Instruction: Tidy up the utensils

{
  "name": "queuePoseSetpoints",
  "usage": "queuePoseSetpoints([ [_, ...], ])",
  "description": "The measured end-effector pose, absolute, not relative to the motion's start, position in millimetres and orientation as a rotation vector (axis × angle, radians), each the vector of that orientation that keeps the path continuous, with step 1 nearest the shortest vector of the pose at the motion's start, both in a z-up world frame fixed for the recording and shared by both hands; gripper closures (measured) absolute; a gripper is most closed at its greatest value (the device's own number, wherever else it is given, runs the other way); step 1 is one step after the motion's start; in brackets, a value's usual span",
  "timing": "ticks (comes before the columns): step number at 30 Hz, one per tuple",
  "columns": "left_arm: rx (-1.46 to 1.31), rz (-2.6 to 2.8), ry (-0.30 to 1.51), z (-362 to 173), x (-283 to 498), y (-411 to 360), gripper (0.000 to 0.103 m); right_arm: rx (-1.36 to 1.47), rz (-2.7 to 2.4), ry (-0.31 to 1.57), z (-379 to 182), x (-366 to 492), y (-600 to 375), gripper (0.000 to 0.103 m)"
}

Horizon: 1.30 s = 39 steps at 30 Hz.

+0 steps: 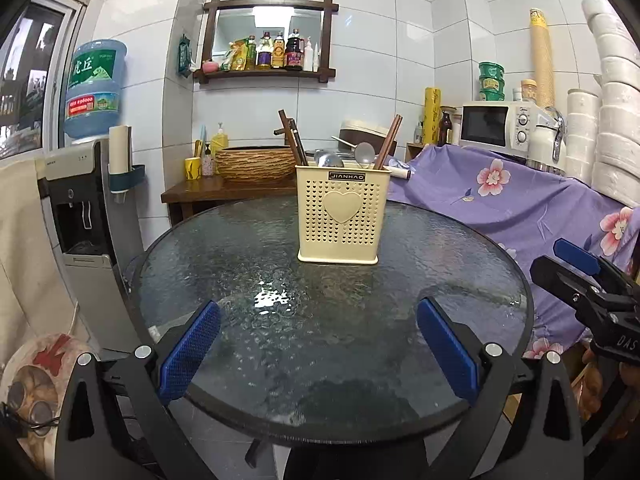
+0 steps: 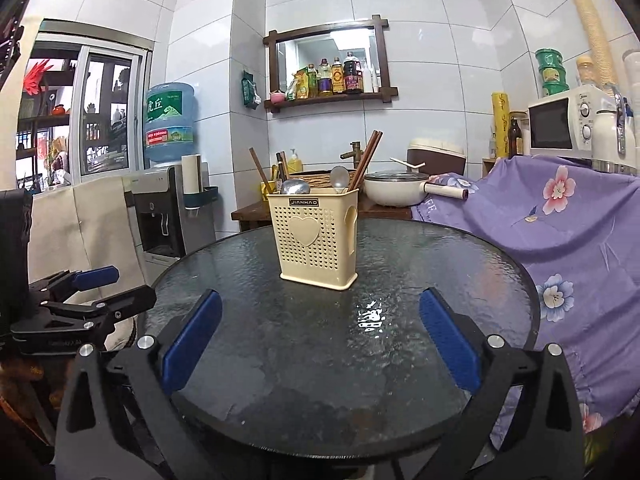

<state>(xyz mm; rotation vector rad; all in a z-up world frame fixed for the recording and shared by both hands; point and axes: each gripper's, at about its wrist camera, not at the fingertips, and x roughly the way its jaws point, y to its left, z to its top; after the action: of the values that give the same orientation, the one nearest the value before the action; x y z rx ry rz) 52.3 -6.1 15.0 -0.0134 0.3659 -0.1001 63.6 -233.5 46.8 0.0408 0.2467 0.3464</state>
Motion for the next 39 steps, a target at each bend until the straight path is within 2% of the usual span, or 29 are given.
queuePoseSetpoints([
  [18,-0.045,-0.114,0.293,26,14,1,0.006,-0.021,0.357,0.195,55,20,-233,0.006],
  [39,-0.081,-0.105,0.298,27,15,4,0.006,-0.017,0.382,0.203,59,24,-225,0.006],
])
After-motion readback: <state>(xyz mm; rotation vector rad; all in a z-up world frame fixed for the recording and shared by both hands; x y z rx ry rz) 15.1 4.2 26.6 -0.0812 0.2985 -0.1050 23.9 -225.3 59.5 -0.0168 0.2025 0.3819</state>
